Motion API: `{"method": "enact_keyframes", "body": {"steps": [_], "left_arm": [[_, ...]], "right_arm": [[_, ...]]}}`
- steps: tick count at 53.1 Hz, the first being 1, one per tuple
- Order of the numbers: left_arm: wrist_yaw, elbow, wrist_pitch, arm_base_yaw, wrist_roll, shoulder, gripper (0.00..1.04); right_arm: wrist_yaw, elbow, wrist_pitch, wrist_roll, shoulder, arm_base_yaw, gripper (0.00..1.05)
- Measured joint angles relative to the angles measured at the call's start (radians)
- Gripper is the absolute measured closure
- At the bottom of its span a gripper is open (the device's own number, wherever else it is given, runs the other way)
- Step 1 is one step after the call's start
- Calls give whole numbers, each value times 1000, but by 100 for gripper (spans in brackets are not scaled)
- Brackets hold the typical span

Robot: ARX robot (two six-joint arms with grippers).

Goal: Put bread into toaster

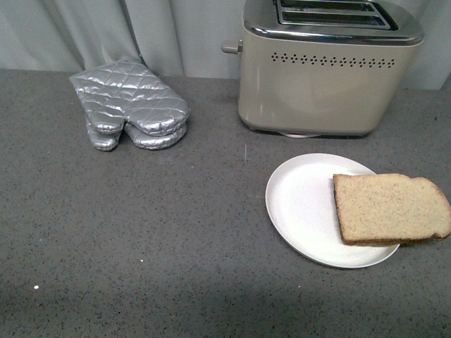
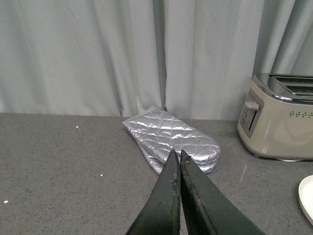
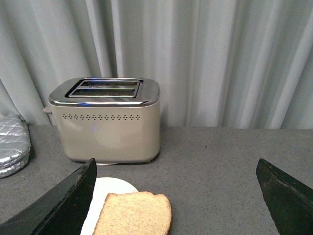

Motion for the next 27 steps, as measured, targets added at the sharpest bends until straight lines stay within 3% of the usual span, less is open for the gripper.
{"method": "enact_keyframes", "body": {"steps": [20,24,27], "left_arm": [[0,0,-106,0,0,-105,101],[2,0,-256,0,0,-219,101],[2,0,-275,0,0,-266,101]], "right_arm": [[0,0,0,0,0,0,10],[0,0,0,0,0,0,10],[0,0,0,0,0,0,10]]}}
